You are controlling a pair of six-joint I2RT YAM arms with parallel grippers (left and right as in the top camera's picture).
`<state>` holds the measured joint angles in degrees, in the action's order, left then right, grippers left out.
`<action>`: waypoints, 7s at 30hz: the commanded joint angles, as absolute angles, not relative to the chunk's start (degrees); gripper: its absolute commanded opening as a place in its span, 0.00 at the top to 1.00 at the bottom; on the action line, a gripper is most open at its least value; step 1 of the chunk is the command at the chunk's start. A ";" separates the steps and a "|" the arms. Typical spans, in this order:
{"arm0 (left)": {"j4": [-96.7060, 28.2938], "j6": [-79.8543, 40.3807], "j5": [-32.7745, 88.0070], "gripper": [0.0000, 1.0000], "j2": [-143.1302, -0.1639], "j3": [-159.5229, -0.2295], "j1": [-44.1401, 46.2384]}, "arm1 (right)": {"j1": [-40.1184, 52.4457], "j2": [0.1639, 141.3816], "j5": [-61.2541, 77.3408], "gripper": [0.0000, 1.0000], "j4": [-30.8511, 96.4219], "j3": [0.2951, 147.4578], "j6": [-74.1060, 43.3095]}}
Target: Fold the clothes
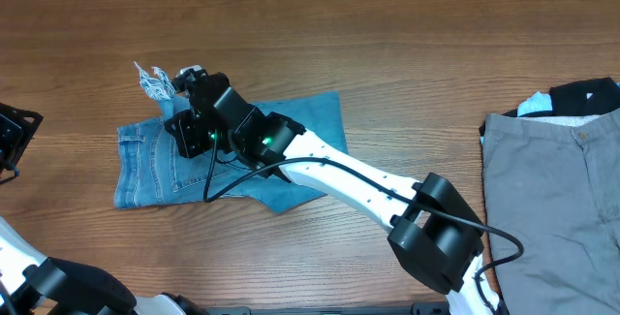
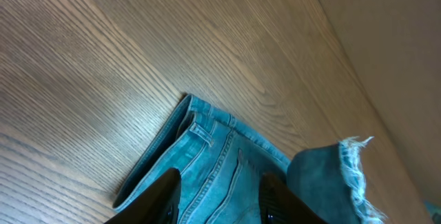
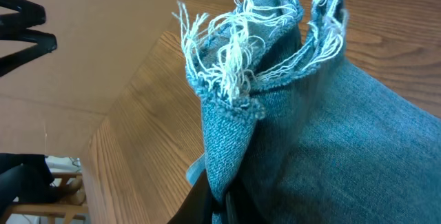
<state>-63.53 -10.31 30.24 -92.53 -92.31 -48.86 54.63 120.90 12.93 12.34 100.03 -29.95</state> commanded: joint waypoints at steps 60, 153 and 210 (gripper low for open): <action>-36.69 -9.08 4.08 0.73 -92.58 -49.30 -21.63 | 23.07 108.84 33.76 0.85 33.56 57.71 -50.26; -31.90 -10.35 9.96 0.75 -98.15 -47.86 -13.10 | 41.04 124.27 15.33 0.96 19.55 81.45 -26.13; -56.12 -5.74 11.05 0.20 -93.78 -72.90 -28.84 | 25.87 116.75 17.34 0.96 33.76 68.20 -50.87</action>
<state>-56.12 -6.42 8.88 -94.04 -72.47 -28.91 27.22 114.08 22.61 33.04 69.06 -42.96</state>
